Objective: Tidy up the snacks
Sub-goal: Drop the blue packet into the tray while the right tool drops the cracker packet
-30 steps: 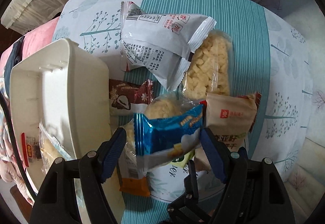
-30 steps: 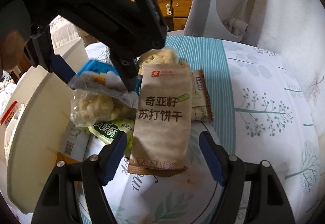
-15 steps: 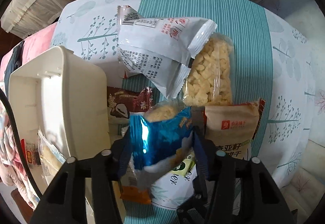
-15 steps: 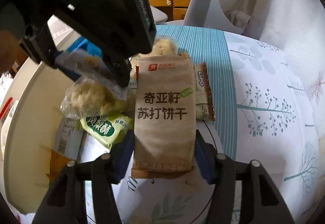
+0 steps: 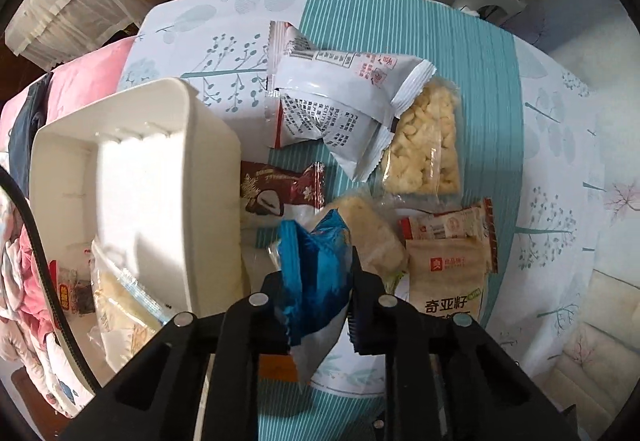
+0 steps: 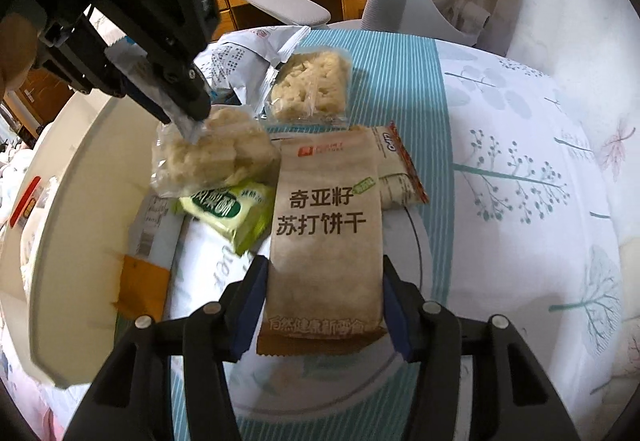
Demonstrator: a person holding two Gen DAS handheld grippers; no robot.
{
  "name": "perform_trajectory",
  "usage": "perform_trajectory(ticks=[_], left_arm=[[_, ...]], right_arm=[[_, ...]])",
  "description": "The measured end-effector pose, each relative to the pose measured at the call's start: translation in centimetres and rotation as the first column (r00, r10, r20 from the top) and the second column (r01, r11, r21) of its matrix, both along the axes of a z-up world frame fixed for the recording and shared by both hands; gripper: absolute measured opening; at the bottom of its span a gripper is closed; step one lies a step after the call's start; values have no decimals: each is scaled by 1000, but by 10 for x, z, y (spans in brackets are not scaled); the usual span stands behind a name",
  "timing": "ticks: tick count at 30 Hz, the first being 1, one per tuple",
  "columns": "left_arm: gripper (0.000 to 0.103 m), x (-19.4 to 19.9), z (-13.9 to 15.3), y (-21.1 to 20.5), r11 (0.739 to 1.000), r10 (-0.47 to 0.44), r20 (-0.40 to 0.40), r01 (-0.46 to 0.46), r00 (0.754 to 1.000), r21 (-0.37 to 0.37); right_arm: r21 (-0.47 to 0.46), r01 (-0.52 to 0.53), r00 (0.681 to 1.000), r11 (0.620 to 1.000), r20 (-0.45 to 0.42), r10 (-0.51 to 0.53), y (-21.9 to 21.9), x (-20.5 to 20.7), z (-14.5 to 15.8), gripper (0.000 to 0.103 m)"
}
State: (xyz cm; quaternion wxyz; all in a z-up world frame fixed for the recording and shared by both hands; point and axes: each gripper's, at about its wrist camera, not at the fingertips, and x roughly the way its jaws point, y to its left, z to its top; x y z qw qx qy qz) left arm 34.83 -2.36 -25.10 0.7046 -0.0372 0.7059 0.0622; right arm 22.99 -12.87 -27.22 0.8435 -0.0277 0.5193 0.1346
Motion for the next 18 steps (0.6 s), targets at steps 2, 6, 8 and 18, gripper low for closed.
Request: perform_trajectory(ticks=[2,6,8,18], left_arm=[[17,-7,10,4,1000,-6,9,6,1000,-5],[17,-20,26,0,1000,-15,28,16,999,-24],[17,-27,35,0,999,-19,38,20,999,-38],[17,-79,78,1,994,-51,72,57,996,-91]], right_arm=[[-8,-2,1000,1000,6,2,-3,-7,7,53],[-20,4,1000,1000,14,-4,-9,-22,19,53],[-26,4,1000,1000,18,-3,-10,-36,25,53],[-43,-2,999,999,44,4,-17,-70,55,53]])
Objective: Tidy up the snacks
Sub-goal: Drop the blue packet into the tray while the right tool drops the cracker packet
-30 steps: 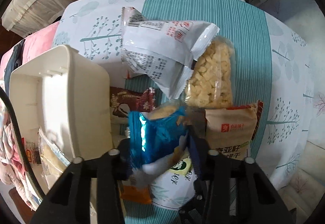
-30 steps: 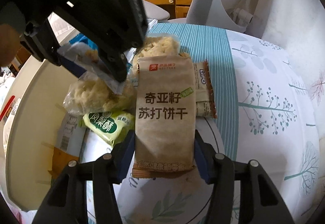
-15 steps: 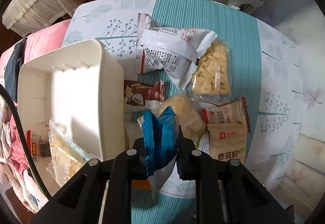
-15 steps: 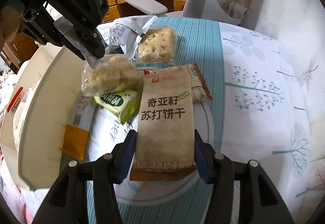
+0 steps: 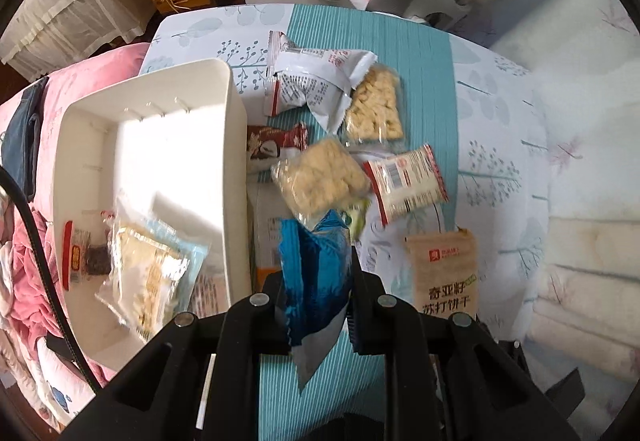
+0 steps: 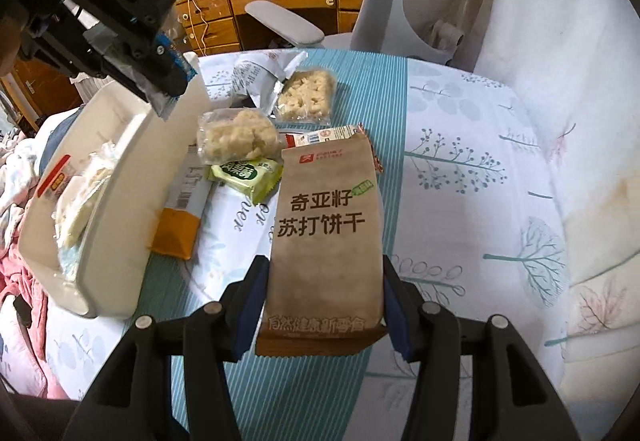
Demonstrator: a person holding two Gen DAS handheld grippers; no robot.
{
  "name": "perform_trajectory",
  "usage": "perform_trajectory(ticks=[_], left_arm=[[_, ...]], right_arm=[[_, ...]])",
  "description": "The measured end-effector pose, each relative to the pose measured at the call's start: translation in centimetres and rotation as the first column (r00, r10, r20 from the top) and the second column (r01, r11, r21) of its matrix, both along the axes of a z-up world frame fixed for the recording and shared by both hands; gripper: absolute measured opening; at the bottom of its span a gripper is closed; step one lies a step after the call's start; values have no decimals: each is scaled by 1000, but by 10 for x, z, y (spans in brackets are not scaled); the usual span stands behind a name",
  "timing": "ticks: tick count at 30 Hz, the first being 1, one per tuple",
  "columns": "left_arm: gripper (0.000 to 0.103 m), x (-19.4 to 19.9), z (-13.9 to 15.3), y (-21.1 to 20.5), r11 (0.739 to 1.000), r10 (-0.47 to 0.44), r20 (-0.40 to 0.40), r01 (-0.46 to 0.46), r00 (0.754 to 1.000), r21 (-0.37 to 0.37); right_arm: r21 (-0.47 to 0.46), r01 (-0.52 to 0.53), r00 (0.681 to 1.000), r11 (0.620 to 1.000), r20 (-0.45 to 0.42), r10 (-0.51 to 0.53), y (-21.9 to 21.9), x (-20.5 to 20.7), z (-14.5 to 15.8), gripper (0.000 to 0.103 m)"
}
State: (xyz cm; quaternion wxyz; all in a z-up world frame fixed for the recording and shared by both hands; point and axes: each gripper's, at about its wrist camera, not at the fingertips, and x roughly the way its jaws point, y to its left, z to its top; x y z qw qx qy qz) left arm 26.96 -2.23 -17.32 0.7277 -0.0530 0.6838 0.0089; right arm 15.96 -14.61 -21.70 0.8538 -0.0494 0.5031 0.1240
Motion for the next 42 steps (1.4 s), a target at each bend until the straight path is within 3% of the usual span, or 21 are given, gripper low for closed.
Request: perform_trajectory(ticks=[6,15,29,34,42], left_arm=[[17,-34,20,11,999,-34,1,34,999,-23],[17,-73,44,48,998,-30,40,32,999,-51],[17,-121,84,134,996,-9,171,23,985,-81],[17,-139,91,169,997,12,233,7,972,-81],[17,-155,82,216,997,27,238,-9,971,-78]], right_arm=[[18,-31,999,999,-7,31,-2,-16,21,53],[77,31,999,997,-17,-30,5,-31,44,53],[160,40,995,986,80,-53,62,-53,88,53],[208,48,994,977,82,-66,83,-60,93,53],[266,54,993,962,87,-80,121,-71,96,53]])
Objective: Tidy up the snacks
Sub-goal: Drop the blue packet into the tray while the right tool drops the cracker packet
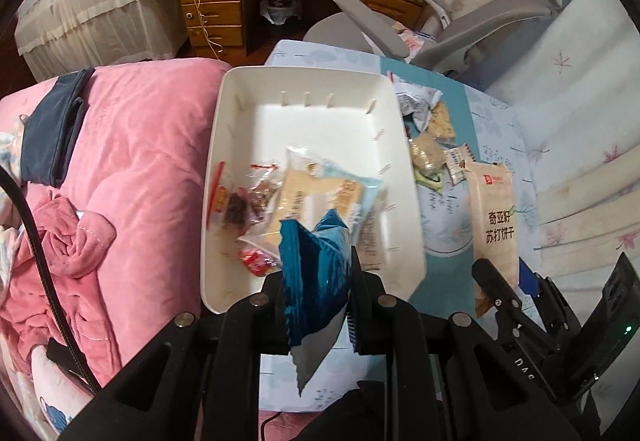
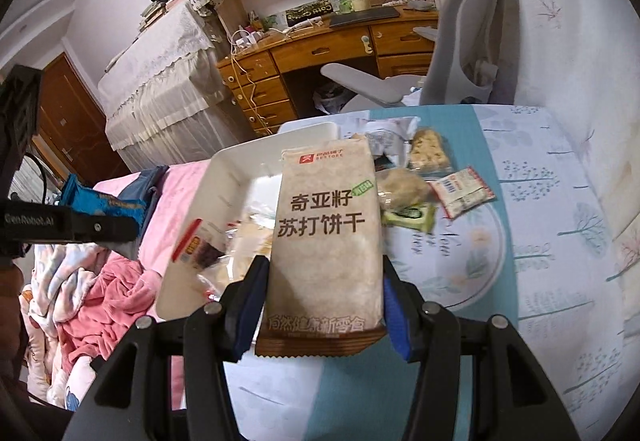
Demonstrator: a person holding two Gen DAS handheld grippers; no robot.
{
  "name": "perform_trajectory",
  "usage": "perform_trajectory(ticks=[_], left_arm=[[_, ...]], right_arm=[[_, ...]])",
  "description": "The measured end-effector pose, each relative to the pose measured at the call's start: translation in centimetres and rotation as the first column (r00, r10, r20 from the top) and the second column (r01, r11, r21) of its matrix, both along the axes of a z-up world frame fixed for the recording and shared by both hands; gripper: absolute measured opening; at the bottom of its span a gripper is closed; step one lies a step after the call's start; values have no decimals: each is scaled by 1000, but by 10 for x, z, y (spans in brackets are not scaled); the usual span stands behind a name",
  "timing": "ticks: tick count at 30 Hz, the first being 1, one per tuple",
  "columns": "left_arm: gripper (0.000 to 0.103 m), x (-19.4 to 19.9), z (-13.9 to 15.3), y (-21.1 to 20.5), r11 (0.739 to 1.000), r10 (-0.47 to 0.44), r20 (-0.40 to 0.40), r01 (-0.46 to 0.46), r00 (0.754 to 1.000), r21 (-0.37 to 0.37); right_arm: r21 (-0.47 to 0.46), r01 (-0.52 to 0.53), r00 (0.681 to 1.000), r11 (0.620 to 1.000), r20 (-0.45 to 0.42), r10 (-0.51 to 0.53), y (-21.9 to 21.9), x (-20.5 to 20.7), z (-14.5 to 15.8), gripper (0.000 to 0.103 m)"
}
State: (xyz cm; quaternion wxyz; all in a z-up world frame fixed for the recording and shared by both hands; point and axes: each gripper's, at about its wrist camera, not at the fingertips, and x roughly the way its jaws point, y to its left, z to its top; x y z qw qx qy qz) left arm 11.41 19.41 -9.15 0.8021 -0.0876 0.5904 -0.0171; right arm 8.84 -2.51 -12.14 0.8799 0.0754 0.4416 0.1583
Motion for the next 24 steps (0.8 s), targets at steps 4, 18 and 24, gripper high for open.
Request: perform_trajectory(ticks=[4,18,24], left_arm=[[17,-5,-8,16,1000,-21,2,21,1000,15],[18,-5,-31,33,990,-131,2,130,991,51],[62,-9,-34,35,990,-138,0,138,990,44]], right_arm=[[18,3,1000,1000,-2,-3,18,-5,-2,53],[68,40,999,997,-7,-40,65,-6,-14,55],[48,65,997,997,-39,-63,69,-5,-19,71]])
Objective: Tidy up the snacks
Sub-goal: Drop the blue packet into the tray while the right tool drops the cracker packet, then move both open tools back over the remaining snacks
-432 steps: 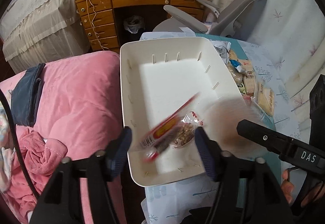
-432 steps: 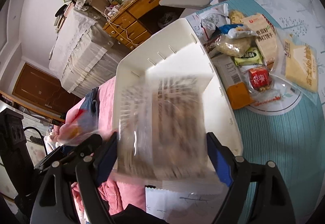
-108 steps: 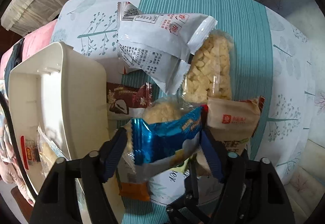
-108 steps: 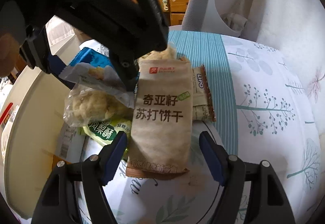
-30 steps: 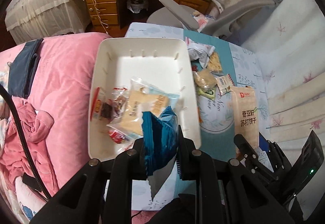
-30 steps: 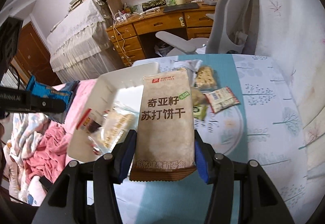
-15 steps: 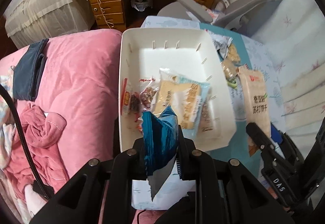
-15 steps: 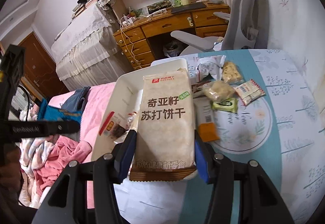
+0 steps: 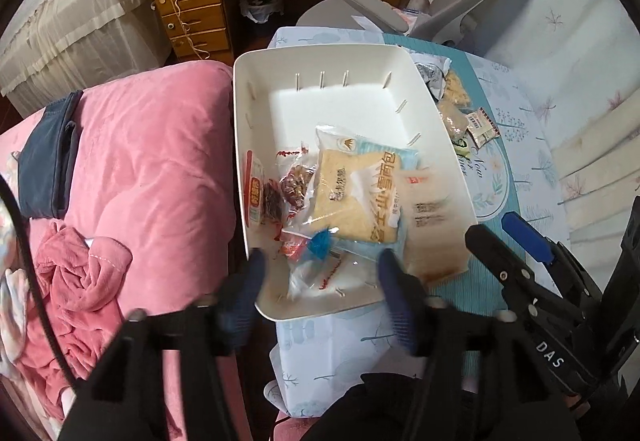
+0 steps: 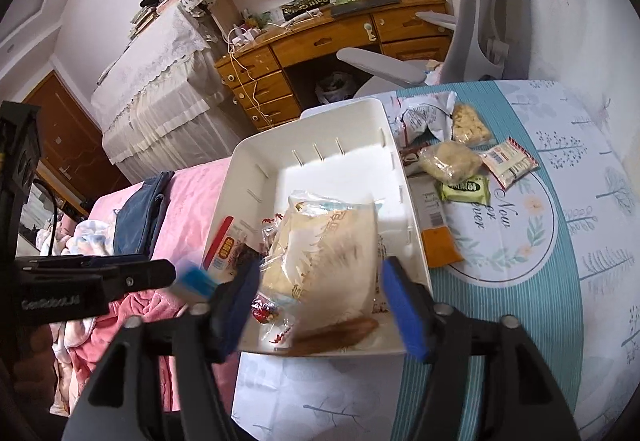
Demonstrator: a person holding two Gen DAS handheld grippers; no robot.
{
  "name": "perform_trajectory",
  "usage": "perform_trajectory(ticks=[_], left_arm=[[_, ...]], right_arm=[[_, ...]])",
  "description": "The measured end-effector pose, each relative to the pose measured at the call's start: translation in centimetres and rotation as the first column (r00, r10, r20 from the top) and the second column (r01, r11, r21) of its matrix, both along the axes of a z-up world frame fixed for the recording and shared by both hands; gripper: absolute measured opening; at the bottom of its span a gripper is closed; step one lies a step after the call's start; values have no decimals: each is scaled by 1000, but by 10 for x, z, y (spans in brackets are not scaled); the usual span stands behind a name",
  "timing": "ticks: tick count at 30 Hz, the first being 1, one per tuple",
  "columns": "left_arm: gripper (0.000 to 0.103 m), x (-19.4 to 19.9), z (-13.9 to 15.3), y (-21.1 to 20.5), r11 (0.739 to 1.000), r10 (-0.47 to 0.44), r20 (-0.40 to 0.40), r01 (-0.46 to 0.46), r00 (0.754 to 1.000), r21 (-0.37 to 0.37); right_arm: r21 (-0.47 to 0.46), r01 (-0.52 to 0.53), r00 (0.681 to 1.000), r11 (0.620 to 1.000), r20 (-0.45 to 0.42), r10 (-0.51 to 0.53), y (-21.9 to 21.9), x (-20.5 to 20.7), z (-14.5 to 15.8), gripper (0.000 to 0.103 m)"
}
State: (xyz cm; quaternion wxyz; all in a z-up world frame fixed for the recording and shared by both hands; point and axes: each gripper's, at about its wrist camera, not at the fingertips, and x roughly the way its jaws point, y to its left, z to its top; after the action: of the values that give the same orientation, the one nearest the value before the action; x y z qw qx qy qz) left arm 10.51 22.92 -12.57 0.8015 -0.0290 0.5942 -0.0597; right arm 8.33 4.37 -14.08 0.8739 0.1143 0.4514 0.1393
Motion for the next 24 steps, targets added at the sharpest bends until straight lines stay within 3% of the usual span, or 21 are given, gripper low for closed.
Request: perform_trajectory(ticks=[15,24], left_arm=[[65,-21,15,-34,999,-29,93,32,995,-32],[74,-16,21,-68,998,-31,113,38,993,-56]], right_arm=[[-50,77,997,996,27,-76,-27,-26,12,72],[-70,91,995,993,35,-88,-56,-31,19,72]])
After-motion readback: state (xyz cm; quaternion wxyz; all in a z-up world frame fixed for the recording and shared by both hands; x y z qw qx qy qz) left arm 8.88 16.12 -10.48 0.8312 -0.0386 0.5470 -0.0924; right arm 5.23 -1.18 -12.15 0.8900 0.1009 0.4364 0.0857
